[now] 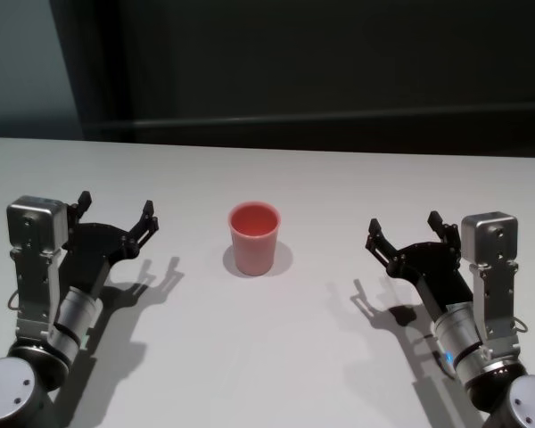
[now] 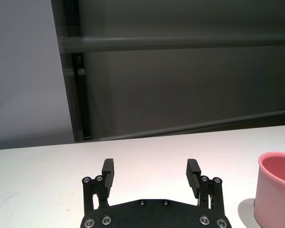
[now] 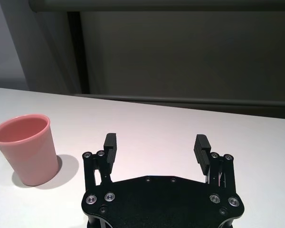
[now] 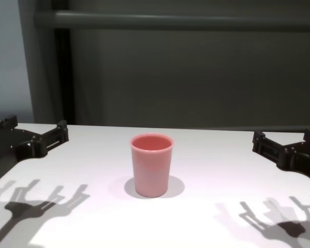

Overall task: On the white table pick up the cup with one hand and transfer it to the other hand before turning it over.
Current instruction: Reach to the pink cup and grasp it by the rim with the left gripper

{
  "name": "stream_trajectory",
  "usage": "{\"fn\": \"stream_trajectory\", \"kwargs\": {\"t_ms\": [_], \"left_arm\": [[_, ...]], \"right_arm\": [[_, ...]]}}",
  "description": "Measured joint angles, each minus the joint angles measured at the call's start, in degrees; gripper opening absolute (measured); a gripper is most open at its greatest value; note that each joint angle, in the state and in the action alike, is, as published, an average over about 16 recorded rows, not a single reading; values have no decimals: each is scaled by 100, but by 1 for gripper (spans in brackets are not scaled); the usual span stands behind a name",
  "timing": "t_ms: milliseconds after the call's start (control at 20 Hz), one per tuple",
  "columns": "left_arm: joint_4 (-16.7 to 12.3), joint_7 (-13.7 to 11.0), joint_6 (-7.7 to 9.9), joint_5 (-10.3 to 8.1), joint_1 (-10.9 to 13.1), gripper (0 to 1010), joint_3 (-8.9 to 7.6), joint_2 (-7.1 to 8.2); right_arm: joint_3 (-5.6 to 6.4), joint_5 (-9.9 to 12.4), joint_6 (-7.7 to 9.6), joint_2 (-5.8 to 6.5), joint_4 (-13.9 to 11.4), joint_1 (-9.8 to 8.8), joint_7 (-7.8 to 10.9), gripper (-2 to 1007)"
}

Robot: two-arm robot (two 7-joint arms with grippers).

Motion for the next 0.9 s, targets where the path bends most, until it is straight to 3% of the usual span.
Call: {"fn": "stream_trajectory", "kwargs": {"t_ms": [900], "left_arm": [[0,0,0,0,0,1003,0,0]], "right_arm": [[0,0,0,0,0,0,0,1002]]}}
